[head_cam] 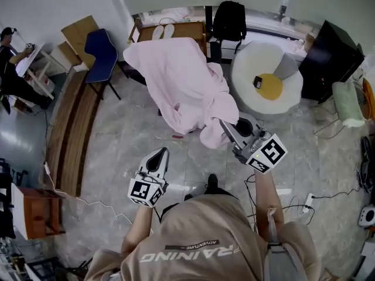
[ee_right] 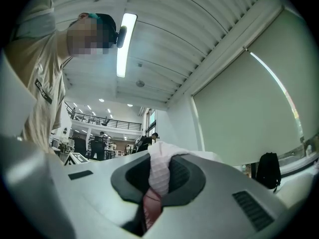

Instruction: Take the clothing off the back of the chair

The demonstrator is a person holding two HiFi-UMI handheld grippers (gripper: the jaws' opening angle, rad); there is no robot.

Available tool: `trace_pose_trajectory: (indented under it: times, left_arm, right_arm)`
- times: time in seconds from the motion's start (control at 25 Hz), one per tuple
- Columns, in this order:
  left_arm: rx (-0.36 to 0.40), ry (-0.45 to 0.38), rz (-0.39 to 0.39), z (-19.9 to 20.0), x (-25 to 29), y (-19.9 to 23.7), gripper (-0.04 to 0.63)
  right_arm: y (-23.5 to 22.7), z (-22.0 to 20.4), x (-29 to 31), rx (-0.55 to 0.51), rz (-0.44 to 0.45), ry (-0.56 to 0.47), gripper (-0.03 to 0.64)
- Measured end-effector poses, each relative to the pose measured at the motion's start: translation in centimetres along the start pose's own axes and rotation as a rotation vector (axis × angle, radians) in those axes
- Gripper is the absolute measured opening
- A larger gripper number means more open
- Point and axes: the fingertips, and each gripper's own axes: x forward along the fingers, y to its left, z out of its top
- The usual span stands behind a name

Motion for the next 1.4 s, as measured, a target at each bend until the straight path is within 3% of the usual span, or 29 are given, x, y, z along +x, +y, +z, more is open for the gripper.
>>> trace_pose_trajectory:
  times: [0.12, 0.56, 0.96, 1.4]
  left_arm:
    - [0.007, 0.002, -0.02, -1.6, -4.4, 0.7, 0.016]
    - [-0.053, 0.024, -0.089, -1.3, -6.9, 1.6, 0.016]
    - [-0.022, 0.013, -0.07, -1.8, -10.1, -3.3, 0.016]
    - [-0.072, 0.019, -0.001, -2.3, -13.3, -12.3, 0.015]
  right_arm:
    - [4.7, -0.1, -0.1, -0.017, -0.023, -0.009, 0.041]
    - [9.8, 2.5, -0.2, -0.004, -0.07, 0.021, 0.043]
    - [14.7, 3.9, -5.0, 0.0, -0.004, -0.021, 0.042]
    - [18.6, 7.7, -12.4, 0.015, 0.11, -0.089, 0.043]
